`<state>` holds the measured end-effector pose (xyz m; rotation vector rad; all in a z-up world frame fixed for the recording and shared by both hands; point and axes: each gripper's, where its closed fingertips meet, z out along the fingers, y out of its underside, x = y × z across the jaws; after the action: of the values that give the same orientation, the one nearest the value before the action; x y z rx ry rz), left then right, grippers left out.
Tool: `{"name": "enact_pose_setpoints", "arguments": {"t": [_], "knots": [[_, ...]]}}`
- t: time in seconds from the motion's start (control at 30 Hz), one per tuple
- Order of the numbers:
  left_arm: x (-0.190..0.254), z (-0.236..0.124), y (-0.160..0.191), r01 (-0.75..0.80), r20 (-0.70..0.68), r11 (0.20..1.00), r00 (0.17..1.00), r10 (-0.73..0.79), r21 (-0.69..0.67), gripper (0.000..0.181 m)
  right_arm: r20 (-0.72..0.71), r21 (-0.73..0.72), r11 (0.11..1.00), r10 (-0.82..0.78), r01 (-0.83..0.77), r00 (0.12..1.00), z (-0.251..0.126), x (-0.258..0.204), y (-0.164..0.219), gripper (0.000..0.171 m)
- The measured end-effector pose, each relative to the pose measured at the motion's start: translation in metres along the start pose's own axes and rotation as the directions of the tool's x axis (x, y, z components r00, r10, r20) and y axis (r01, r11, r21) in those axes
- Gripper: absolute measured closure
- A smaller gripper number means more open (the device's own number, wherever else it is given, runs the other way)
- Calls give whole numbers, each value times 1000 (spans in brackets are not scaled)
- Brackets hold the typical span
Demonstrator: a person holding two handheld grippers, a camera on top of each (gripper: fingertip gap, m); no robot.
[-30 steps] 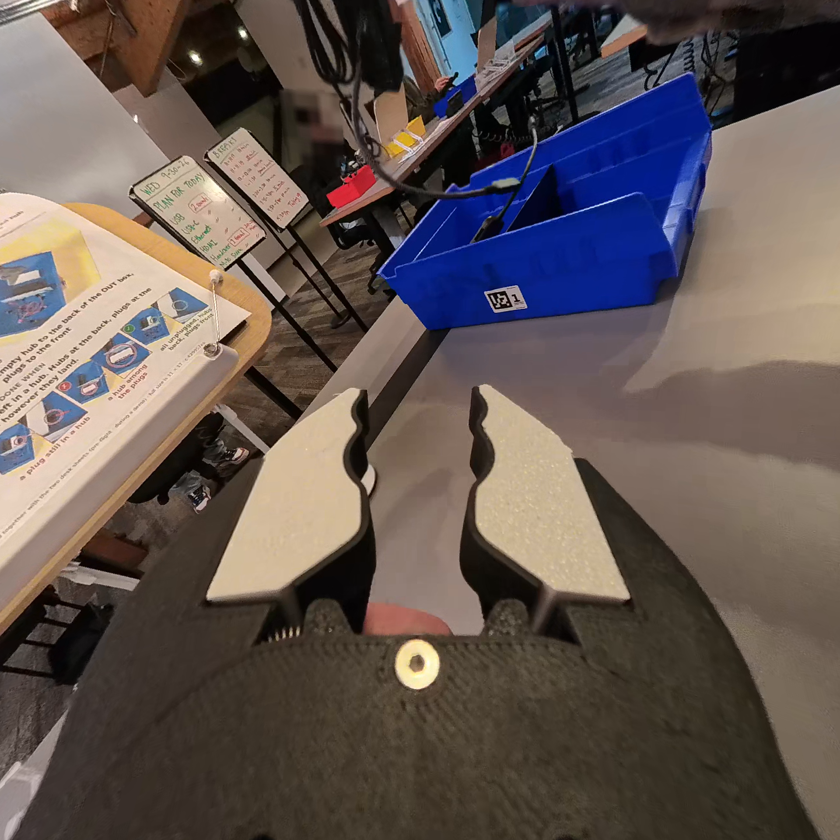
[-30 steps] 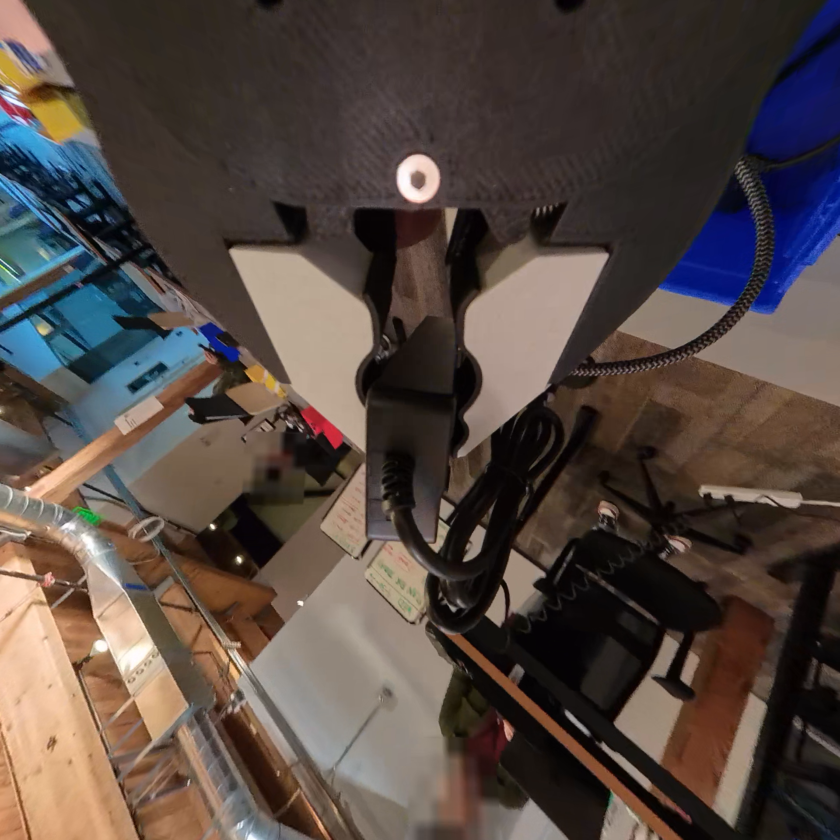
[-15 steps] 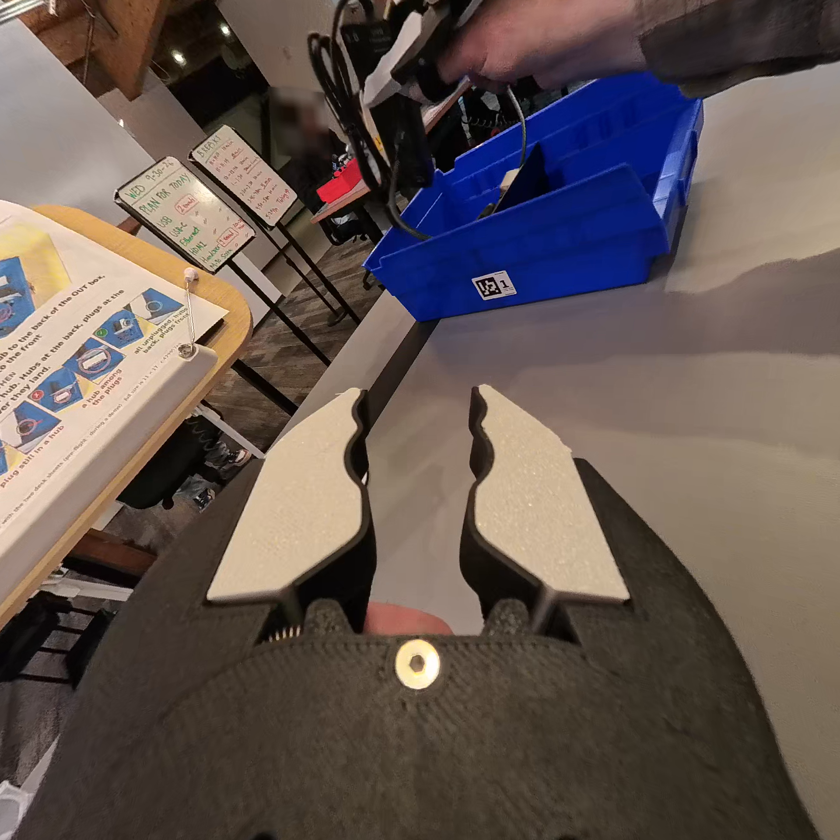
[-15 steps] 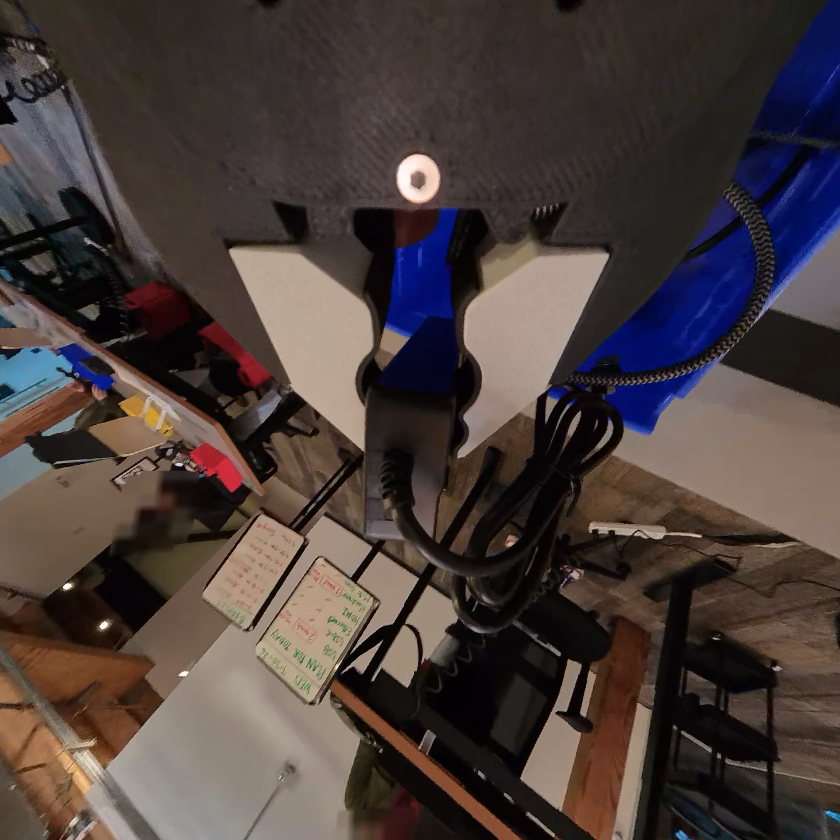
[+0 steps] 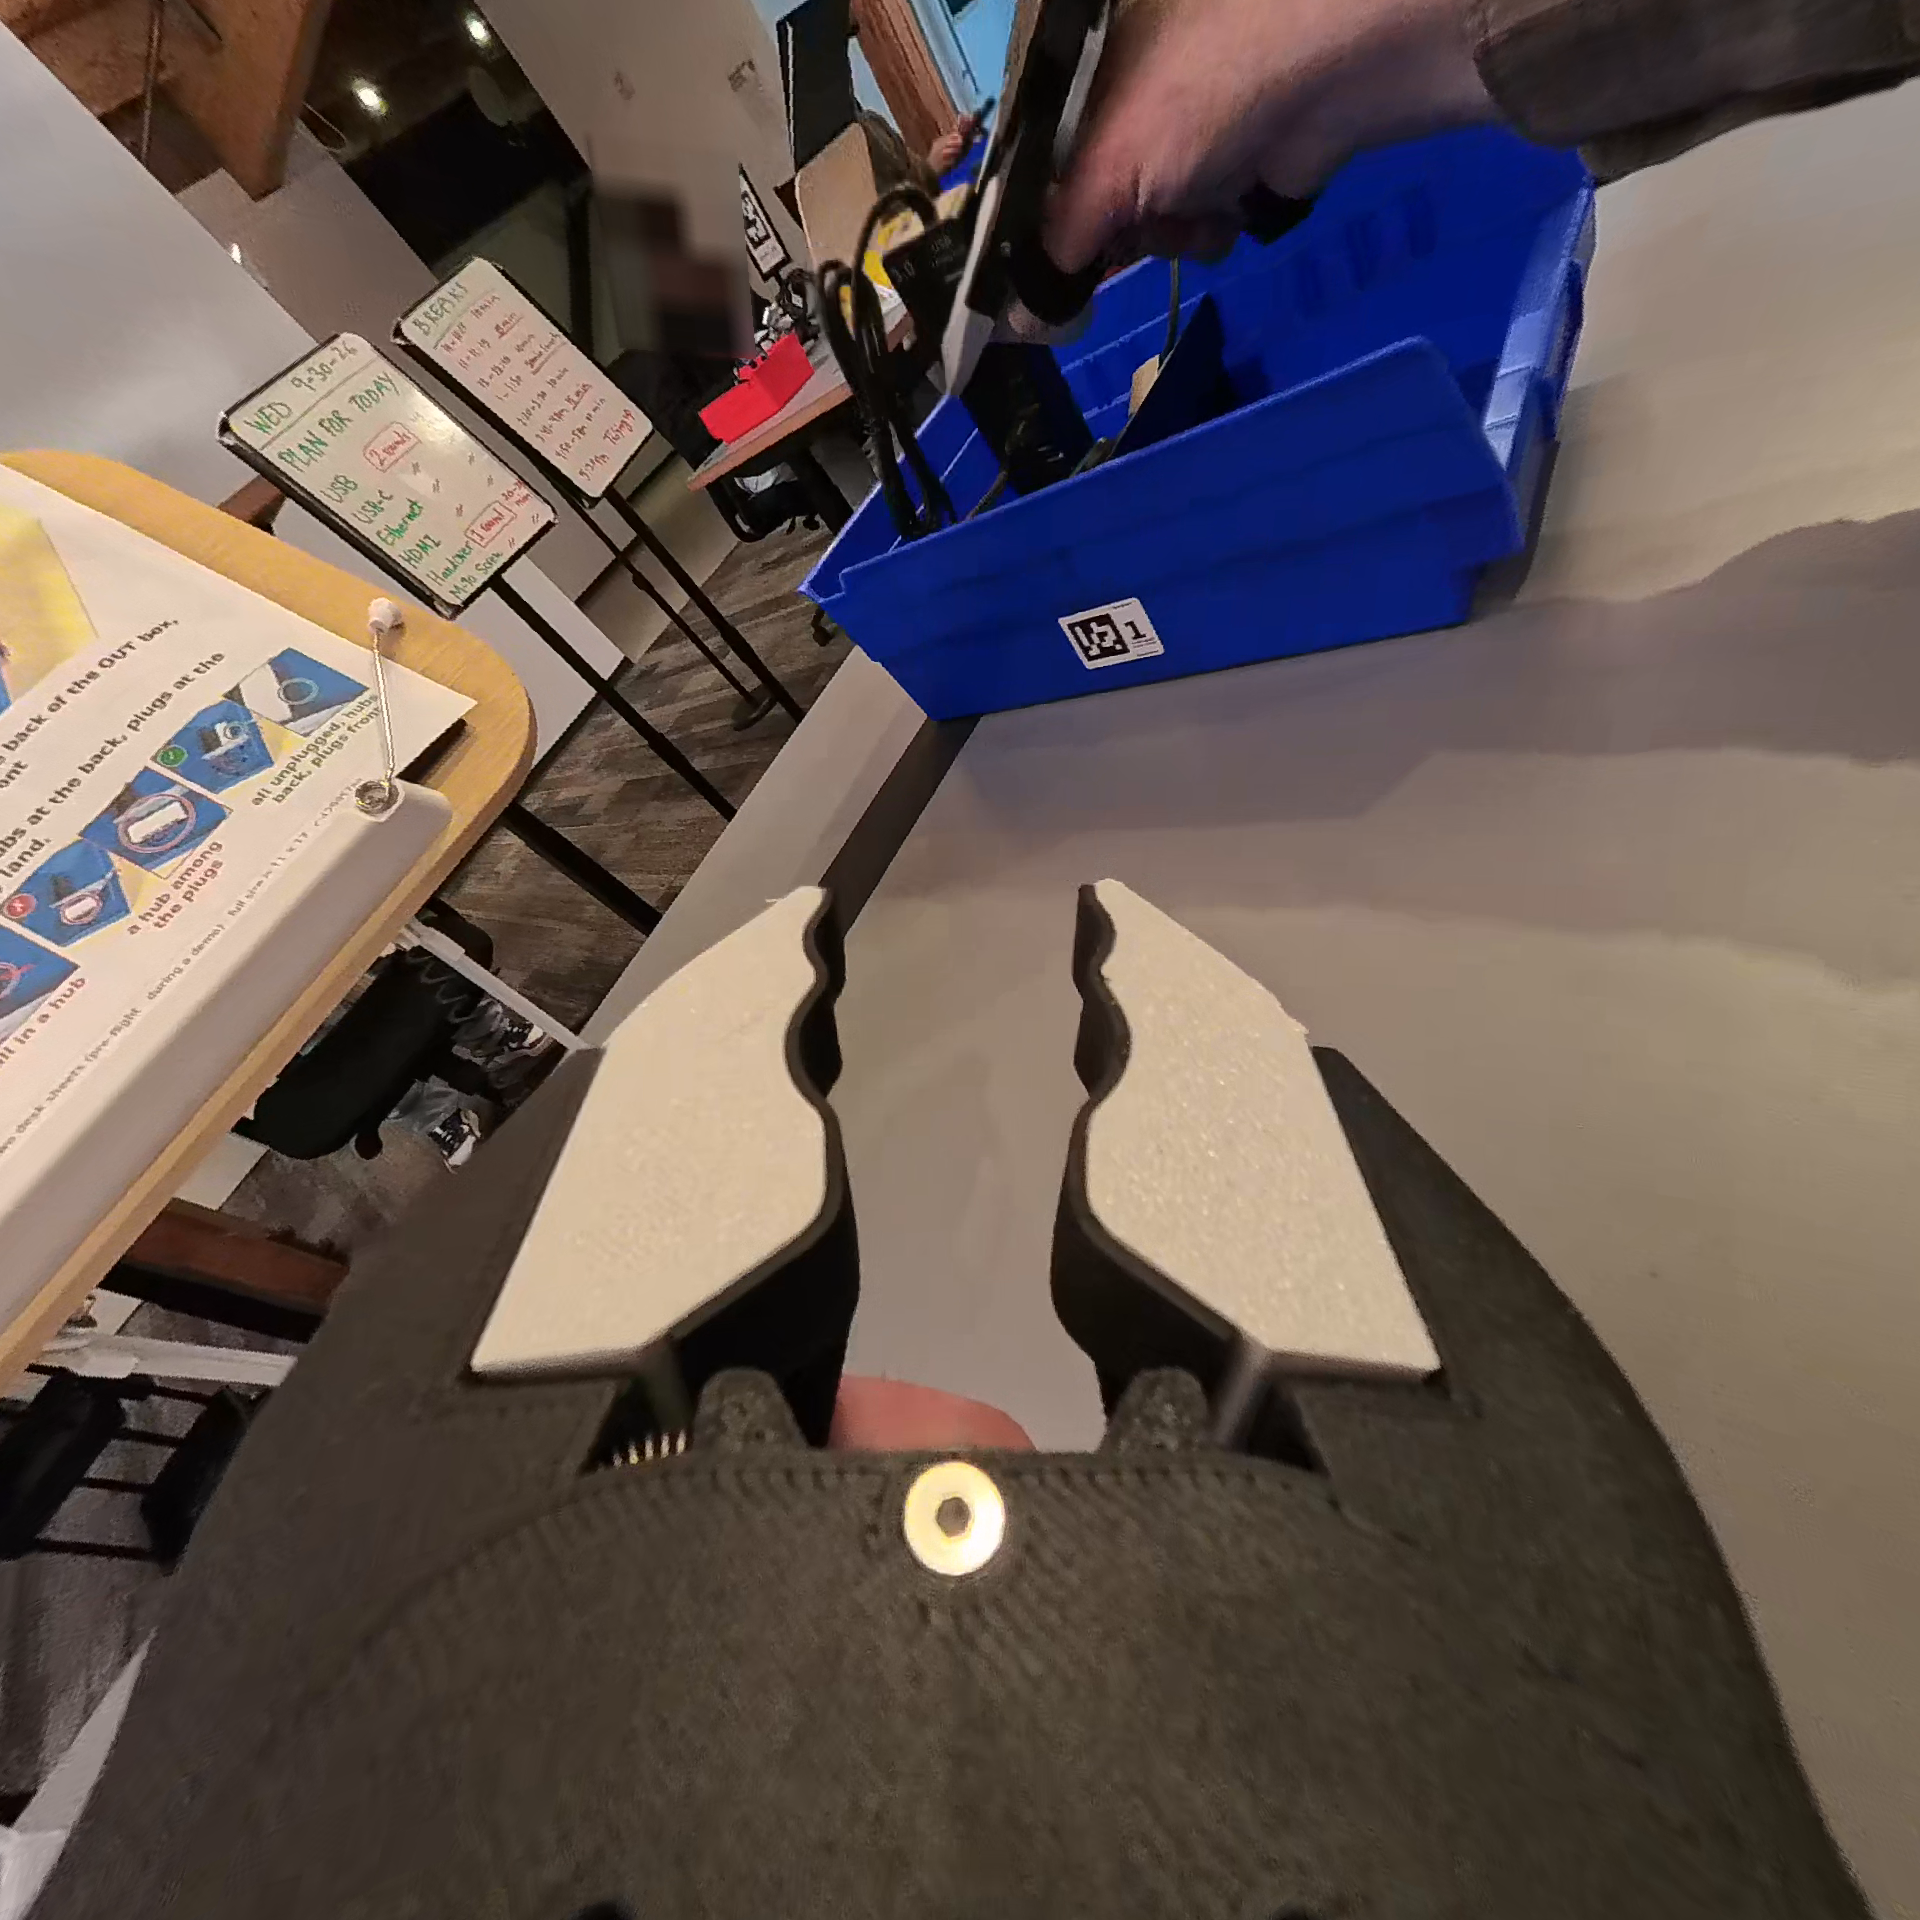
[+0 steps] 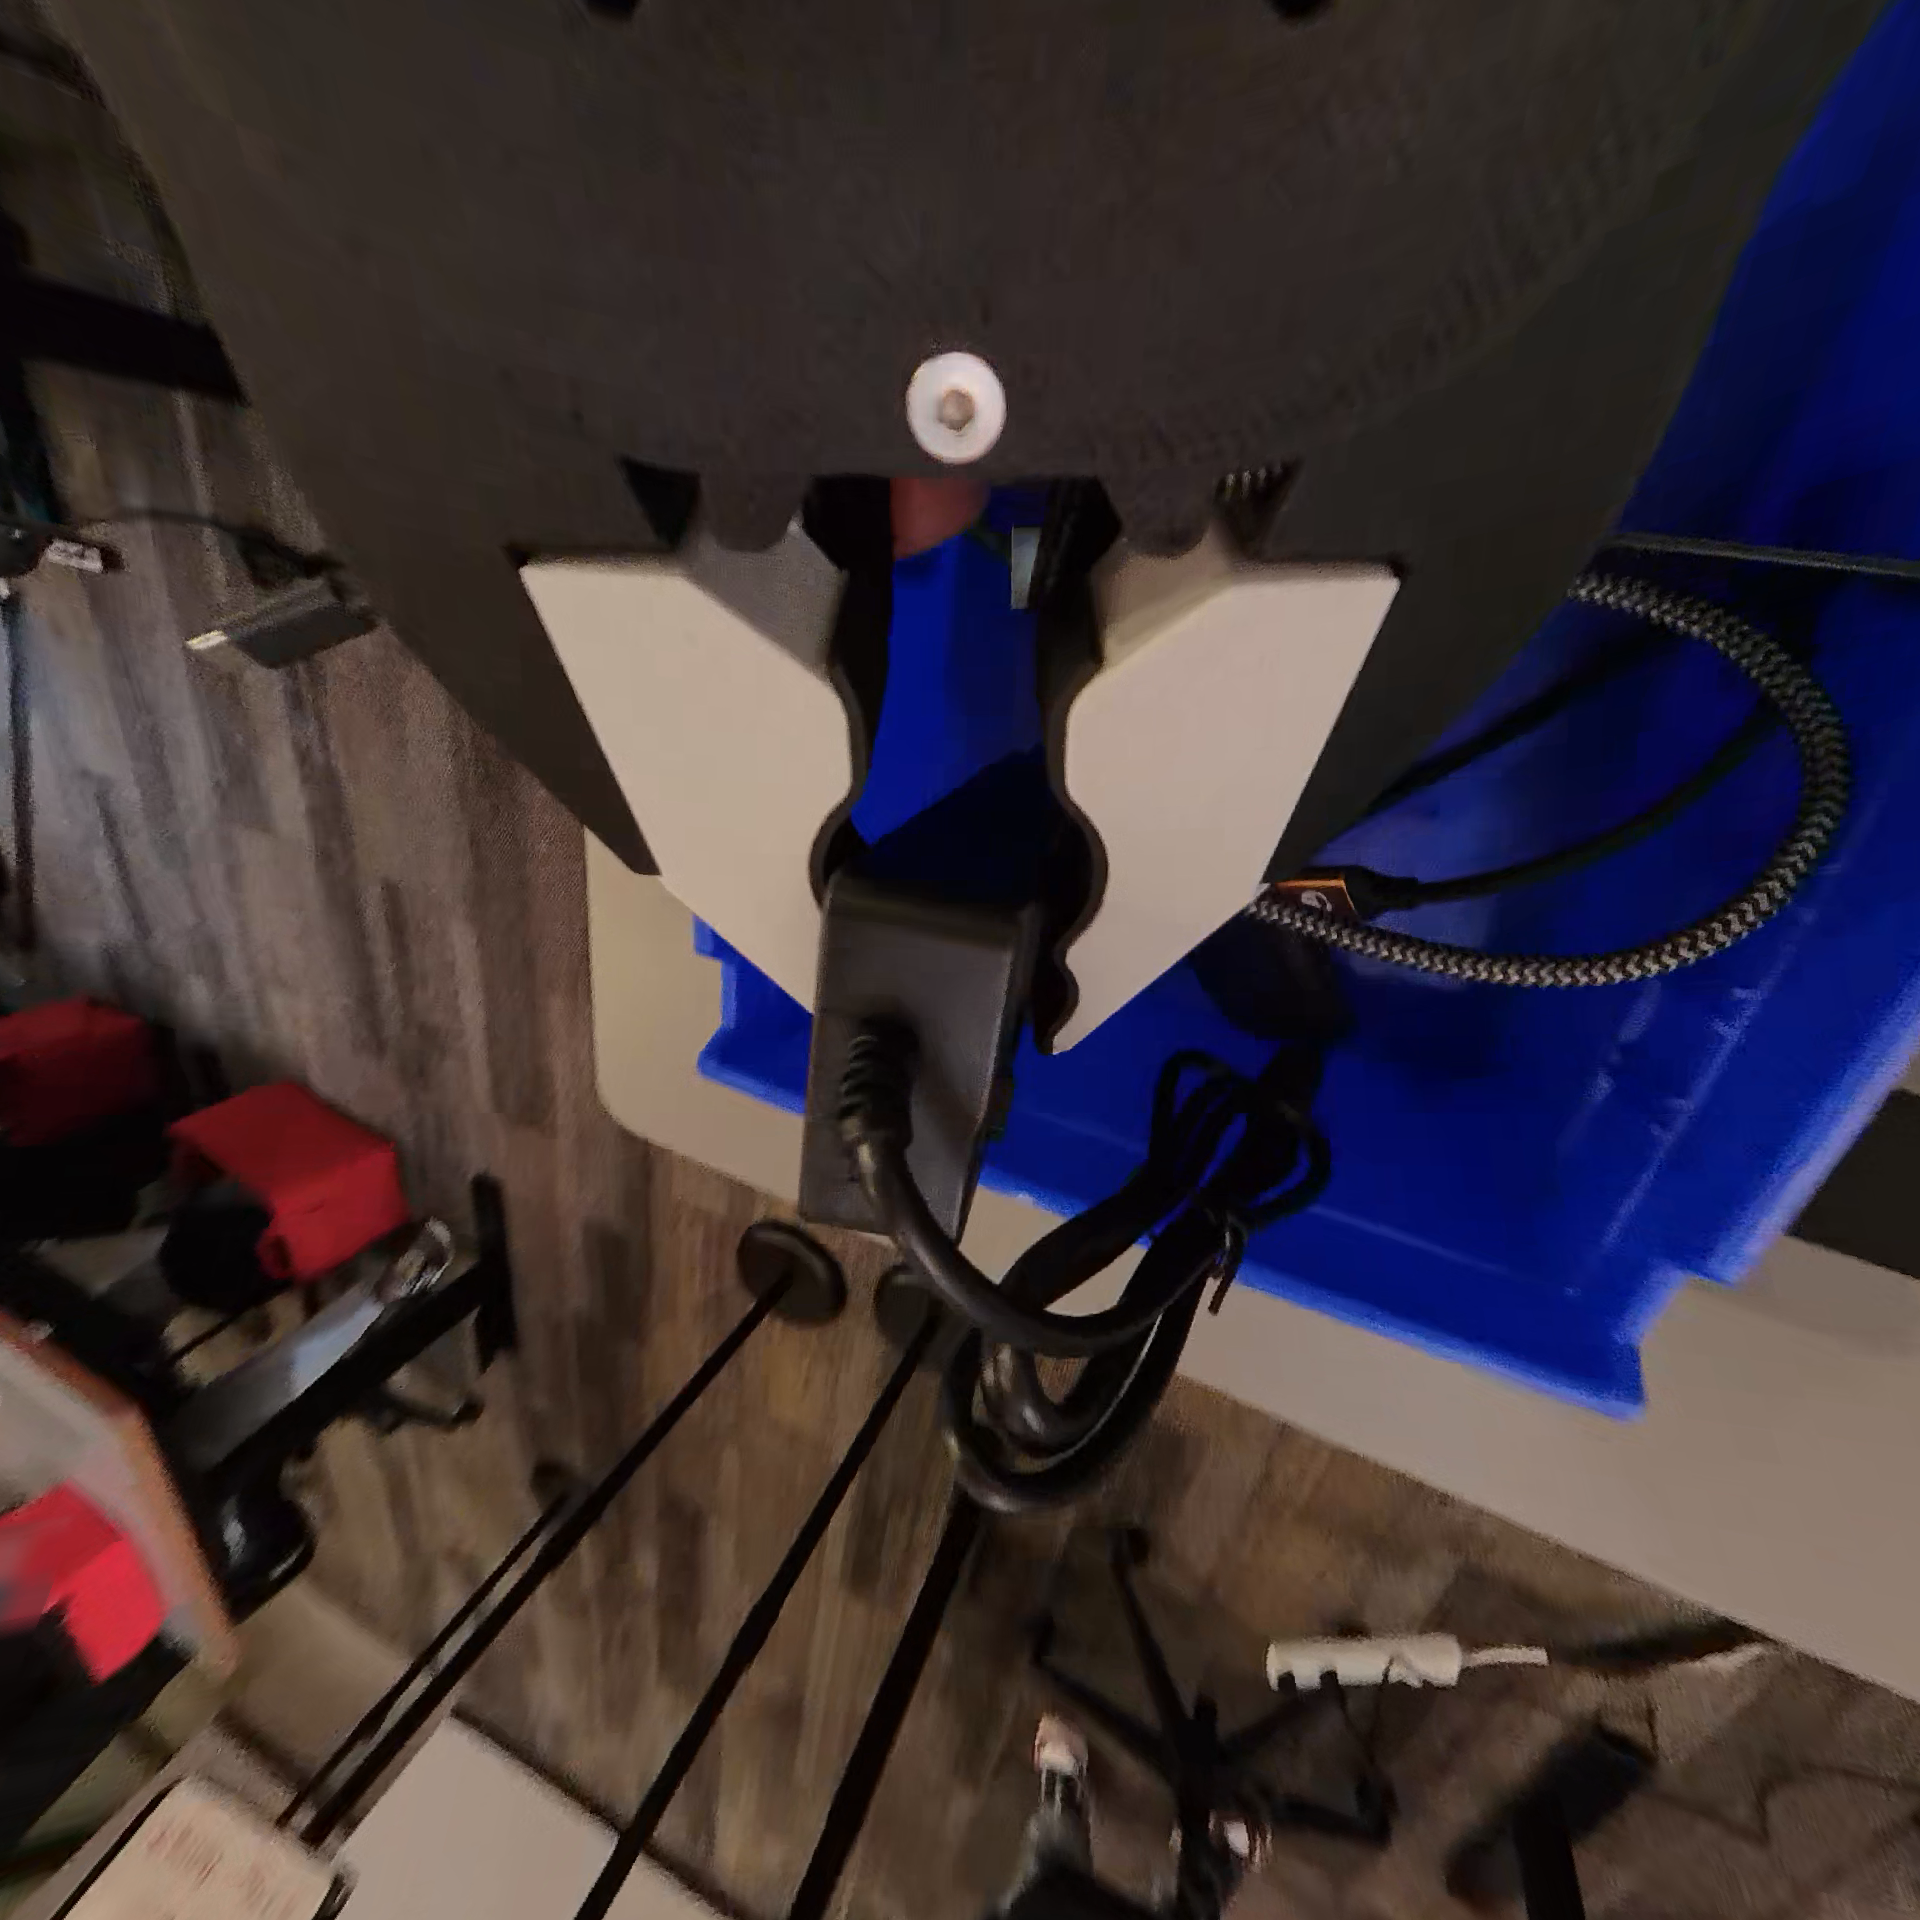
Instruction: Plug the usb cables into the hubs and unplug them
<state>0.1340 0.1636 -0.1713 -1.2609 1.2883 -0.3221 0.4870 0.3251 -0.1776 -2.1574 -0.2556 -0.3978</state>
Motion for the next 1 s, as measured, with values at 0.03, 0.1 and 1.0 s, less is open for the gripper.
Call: {"name": "enact_pose_setpoints", "arguments": {"t": [0.03, 0.1, 1.0], "knots": [[0, 0, 0, 0, -1, 1000, 1000, 0, -2, 139, 1, -18, 1000, 14, -14, 1000, 2, 1, 3, 144], [1, 1, 1, -9, 1, 1000, 1000, 9, -6, 138, 25, -48, 998, 48, -47, 999, 3, 1, 4, 144], [-92, -97, -56, -5, 123, 988, 992, 24, -154, 112, 135, -71, 997, -28, 38, 990, -157, 23, 78, 111]]}}
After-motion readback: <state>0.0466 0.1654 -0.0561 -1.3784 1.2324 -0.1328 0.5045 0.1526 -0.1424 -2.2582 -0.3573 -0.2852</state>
